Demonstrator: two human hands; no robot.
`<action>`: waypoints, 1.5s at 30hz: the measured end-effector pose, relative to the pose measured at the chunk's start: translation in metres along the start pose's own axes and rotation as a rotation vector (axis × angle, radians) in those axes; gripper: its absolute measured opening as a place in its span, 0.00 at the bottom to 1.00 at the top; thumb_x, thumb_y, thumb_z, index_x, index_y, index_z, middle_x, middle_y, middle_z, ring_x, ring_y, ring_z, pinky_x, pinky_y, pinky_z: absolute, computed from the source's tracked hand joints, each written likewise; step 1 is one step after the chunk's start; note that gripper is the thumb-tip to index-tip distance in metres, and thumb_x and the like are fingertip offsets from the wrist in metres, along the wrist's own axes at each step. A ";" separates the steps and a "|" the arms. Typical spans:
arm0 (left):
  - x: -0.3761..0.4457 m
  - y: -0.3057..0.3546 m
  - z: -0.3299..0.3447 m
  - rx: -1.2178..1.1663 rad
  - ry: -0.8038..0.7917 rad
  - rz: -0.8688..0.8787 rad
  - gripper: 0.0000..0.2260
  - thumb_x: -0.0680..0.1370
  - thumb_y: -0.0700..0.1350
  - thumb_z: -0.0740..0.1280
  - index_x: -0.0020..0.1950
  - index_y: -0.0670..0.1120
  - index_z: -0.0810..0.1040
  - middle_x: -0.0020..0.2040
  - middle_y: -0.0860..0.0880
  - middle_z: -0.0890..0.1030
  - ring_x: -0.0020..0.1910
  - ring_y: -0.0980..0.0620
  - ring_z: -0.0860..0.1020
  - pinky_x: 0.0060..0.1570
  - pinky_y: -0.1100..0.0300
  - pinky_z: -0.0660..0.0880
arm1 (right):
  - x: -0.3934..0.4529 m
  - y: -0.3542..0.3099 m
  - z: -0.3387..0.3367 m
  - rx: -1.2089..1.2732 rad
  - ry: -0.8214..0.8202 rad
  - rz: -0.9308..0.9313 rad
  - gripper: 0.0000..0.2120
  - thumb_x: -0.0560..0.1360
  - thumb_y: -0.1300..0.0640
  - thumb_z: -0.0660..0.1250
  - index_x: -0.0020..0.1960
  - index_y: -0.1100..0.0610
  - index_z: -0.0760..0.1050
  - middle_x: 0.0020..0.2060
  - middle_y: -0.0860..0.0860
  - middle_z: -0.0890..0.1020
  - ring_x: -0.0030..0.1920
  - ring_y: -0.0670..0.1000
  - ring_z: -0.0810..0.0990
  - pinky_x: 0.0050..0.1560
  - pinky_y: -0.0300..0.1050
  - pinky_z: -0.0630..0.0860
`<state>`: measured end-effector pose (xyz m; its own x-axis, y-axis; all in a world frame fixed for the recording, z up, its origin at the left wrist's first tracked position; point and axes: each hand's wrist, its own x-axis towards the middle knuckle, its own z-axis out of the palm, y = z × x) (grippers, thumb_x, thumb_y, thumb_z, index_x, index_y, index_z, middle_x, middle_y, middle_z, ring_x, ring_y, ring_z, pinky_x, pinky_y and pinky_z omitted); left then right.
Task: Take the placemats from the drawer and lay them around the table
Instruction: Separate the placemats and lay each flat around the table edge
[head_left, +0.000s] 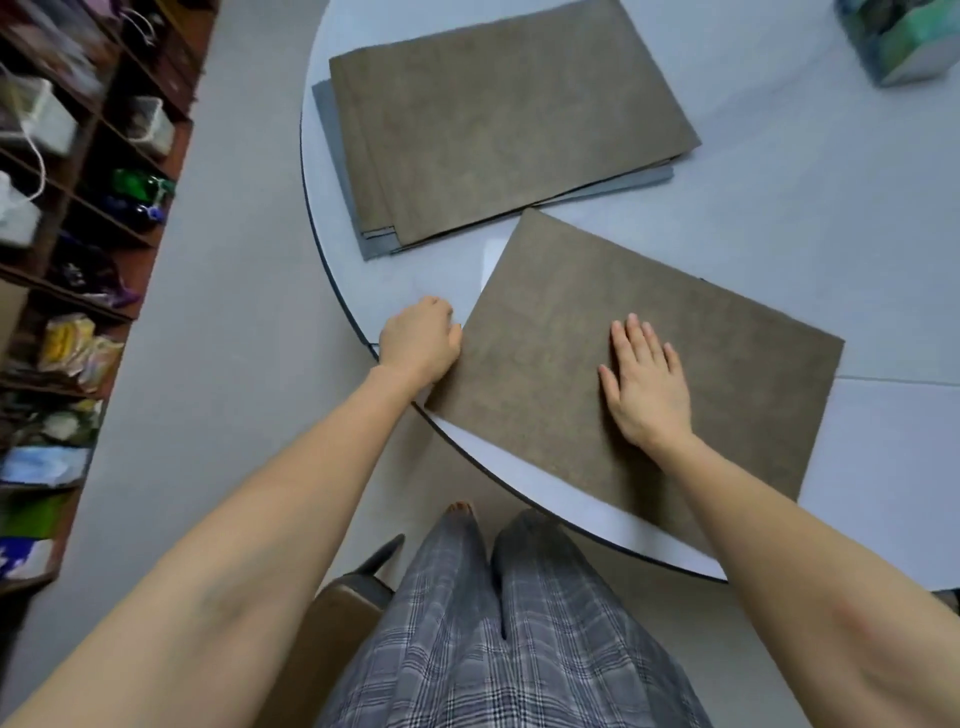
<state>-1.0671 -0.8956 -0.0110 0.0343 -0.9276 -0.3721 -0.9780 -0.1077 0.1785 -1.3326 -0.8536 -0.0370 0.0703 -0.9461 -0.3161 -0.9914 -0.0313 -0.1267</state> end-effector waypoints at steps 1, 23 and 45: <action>0.006 0.004 -0.012 -0.059 -0.023 -0.042 0.15 0.80 0.48 0.57 0.61 0.44 0.77 0.63 0.45 0.77 0.60 0.41 0.76 0.53 0.52 0.72 | 0.003 0.001 -0.008 -0.005 0.008 -0.018 0.25 0.81 0.50 0.52 0.76 0.58 0.57 0.76 0.56 0.58 0.76 0.55 0.55 0.76 0.51 0.51; 0.182 -0.004 -0.104 0.261 -0.194 0.336 0.44 0.72 0.61 0.69 0.79 0.48 0.48 0.79 0.43 0.48 0.78 0.40 0.47 0.75 0.41 0.50 | 0.253 -0.109 -0.135 -0.381 -0.193 -0.403 0.34 0.74 0.45 0.67 0.73 0.58 0.59 0.71 0.56 0.66 0.70 0.57 0.66 0.72 0.50 0.62; 0.194 0.016 -0.159 0.216 -0.121 0.526 0.12 0.77 0.34 0.57 0.60 0.44 0.69 0.55 0.40 0.79 0.52 0.37 0.78 0.40 0.50 0.68 | 0.262 -0.071 -0.145 -0.216 -0.055 -0.344 0.22 0.78 0.63 0.57 0.72 0.57 0.66 0.71 0.56 0.69 0.69 0.56 0.69 0.68 0.48 0.67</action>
<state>-1.0431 -1.1340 0.0644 -0.4788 -0.7880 -0.3871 -0.8775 0.4437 0.1822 -1.2600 -1.1462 0.0251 0.4015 -0.8502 -0.3405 -0.9090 -0.4153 -0.0351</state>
